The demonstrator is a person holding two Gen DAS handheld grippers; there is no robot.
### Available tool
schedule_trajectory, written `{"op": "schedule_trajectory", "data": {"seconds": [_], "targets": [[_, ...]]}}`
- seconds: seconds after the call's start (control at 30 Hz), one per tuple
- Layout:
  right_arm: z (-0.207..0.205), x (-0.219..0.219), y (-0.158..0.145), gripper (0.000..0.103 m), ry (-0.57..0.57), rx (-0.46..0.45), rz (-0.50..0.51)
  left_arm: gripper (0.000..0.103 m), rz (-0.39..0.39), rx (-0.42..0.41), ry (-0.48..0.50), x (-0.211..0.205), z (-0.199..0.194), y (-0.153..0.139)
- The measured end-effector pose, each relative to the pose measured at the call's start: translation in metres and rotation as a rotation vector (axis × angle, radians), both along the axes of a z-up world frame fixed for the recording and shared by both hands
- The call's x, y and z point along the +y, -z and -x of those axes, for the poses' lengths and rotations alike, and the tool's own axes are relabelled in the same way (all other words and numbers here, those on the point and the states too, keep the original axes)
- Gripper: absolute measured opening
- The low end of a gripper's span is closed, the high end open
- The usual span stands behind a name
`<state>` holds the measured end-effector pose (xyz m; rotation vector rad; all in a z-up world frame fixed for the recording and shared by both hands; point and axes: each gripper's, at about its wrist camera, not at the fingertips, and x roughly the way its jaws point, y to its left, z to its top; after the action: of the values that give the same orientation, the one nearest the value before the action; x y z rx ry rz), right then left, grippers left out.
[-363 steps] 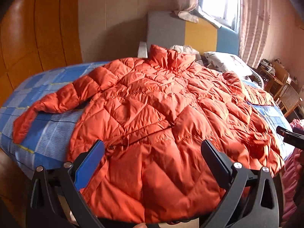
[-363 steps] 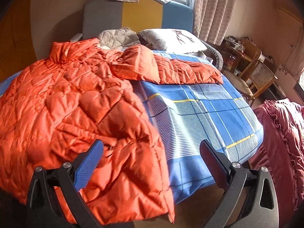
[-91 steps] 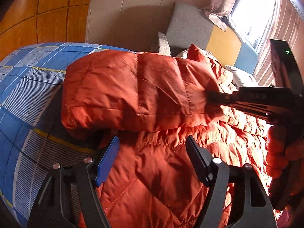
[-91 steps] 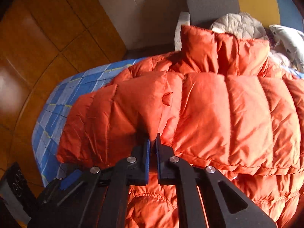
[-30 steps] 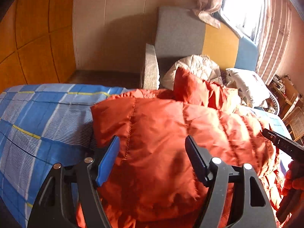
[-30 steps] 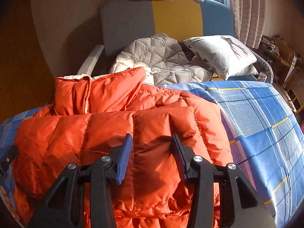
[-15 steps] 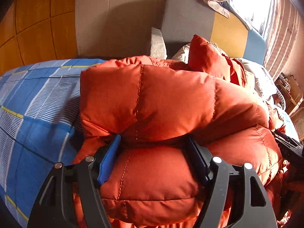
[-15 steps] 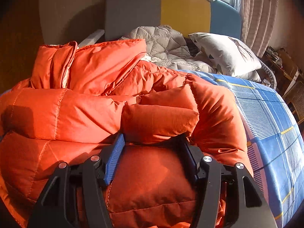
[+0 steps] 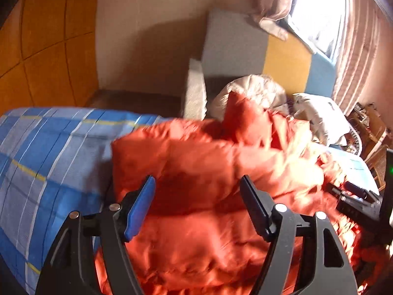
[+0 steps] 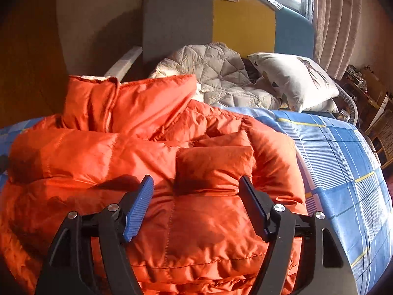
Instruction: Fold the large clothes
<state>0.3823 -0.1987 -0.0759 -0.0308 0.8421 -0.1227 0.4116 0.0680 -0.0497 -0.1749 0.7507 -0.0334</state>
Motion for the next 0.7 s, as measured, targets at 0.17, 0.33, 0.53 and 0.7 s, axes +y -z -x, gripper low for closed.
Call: {"op": "schedule_trajectory", "data": {"seconds": [0.17, 0.33, 0.53, 0.7], "targets": [[0.0, 0.028, -0.009, 0.071, -0.041, -0.021, -0.033, 0.071, -0.024, 0.021, 0.031, -0.018, -0.019, 0.0], [-0.012, 0.052, 0.002, 0.071, -0.071, -0.014, -0.022, 0.071, -0.054, 0.051, 0.04, -0.032, -0.034, 0.013], [-0.024, 0.054, 0.026, 0.078, -0.074, 0.011, 0.008, 0.077, -0.068, 0.082, 0.022, -0.034, -0.049, 0.038], [-0.025, 0.055, 0.043, 0.079, -0.104, 0.009, 0.026, 0.077, -0.067, 0.073, 0.009, -0.032, -0.049, 0.055]]}}
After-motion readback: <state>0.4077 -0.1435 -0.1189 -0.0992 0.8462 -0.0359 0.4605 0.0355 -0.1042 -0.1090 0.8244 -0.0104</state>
